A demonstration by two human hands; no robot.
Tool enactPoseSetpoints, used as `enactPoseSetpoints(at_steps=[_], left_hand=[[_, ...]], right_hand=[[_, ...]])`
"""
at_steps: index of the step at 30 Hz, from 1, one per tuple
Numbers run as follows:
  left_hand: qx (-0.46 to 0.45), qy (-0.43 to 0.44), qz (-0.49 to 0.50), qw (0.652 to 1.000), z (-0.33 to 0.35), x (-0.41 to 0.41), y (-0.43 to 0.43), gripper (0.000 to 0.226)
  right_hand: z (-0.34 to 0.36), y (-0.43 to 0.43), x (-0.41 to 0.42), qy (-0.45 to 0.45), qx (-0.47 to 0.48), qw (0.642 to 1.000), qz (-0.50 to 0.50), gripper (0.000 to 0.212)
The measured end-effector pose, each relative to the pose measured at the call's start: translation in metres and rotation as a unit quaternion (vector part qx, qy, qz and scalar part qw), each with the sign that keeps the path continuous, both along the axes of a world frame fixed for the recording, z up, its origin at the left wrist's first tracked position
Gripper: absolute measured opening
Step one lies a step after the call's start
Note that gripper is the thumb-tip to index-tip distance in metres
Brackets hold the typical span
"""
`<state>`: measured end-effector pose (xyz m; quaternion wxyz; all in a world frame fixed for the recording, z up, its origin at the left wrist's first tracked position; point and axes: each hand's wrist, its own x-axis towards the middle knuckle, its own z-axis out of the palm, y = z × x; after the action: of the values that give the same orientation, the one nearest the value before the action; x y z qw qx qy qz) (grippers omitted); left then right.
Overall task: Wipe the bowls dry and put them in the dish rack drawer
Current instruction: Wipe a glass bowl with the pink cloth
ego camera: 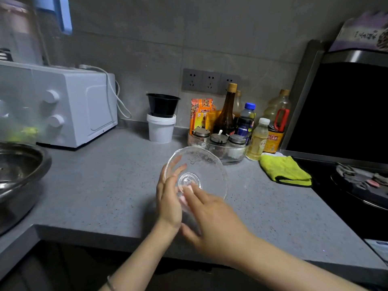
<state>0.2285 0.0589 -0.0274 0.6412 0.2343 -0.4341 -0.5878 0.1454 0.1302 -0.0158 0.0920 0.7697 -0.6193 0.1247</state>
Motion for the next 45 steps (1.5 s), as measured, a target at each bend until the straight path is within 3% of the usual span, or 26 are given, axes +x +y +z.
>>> enactPoseSetpoints(at_steps=[3,5,8,10,13,15,18,21,23,25,28,30,32,33,35,38,41,45], left_hand=[[0.005,0.005,0.002,1.000,-0.001,-0.003,-0.003,0.040],[-0.007,-0.016,0.001,1.000,-0.001,0.003,-0.008,0.040],[-0.020,-0.056,-0.053,0.997,0.000,0.020,-0.018,0.031],[-0.020,-0.105,-0.108,0.988,0.003,0.029,-0.024,0.037],[0.008,-0.133,-0.159,0.978,0.007,0.032,-0.029,0.037],[0.005,-0.134,-0.148,0.980,0.006,0.032,-0.031,0.038],[0.002,-0.108,-0.090,0.990,0.003,0.023,-0.028,0.041],[0.006,-0.098,-0.022,0.995,0.004,0.010,-0.022,0.039],[0.003,-0.092,-0.019,0.996,0.002,0.010,-0.023,0.039],[0.007,-0.104,-0.046,0.993,0.003,0.018,-0.028,0.039],[0.010,-0.158,-0.136,0.978,0.003,0.032,-0.035,0.039],[0.021,-0.179,-0.193,0.965,0.004,0.035,-0.036,0.042],[0.022,-0.161,-0.201,0.966,0.005,0.033,-0.035,0.046],[0.019,-0.142,-0.191,0.971,0.006,0.030,-0.032,0.048],[0.009,-0.121,-0.155,0.980,0.006,0.019,-0.025,0.050],[-0.002,-0.088,-0.131,0.987,0.001,0.001,-0.018,0.043],[0.017,-0.079,-0.147,0.986,0.001,0.007,-0.025,0.041],[0.033,-0.142,-0.221,0.964,0.005,0.028,-0.039,0.043]], right_hand=[[0.003,0.000,0.006,-0.074,0.060,0.994,0.045,0.077],[0.004,0.001,-0.001,-0.056,0.034,0.994,0.084,0.075],[0.004,-0.010,-0.034,0.139,-0.071,0.984,0.089,0.048],[0.007,-0.019,-0.057,0.238,-0.075,0.965,0.078,0.051],[0.006,-0.026,-0.064,0.292,-0.089,0.950,0.072,0.055],[0.001,-0.029,-0.053,0.269,-0.127,0.953,0.062,0.047],[-0.007,-0.029,-0.032,0.149,-0.149,0.977,0.044,0.044],[-0.010,-0.023,-0.005,0.019,-0.086,0.995,0.041,0.064],[-0.011,-0.017,-0.004,0.040,-0.030,0.996,0.076,0.052],[-0.010,-0.016,-0.022,0.064,-0.046,0.991,0.111,0.045],[-0.004,-0.025,-0.062,0.218,-0.083,0.966,0.111,0.047],[-0.001,-0.029,-0.074,0.241,-0.096,0.958,0.119,0.039],[0.001,-0.028,-0.068,0.219,-0.130,0.961,0.111,0.032],[0.000,-0.028,-0.060,0.190,-0.140,0.967,0.098,0.041],[-0.004,-0.029,-0.041,0.098,-0.143,0.983,0.062,0.051],[-0.013,-0.034,-0.015,-0.013,-0.160,0.986,0.045,0.048],[-0.014,-0.032,-0.029,0.079,-0.171,0.977,0.098,0.033],[0.001,-0.029,-0.077,0.266,-0.183,0.936,0.144,0.045]])
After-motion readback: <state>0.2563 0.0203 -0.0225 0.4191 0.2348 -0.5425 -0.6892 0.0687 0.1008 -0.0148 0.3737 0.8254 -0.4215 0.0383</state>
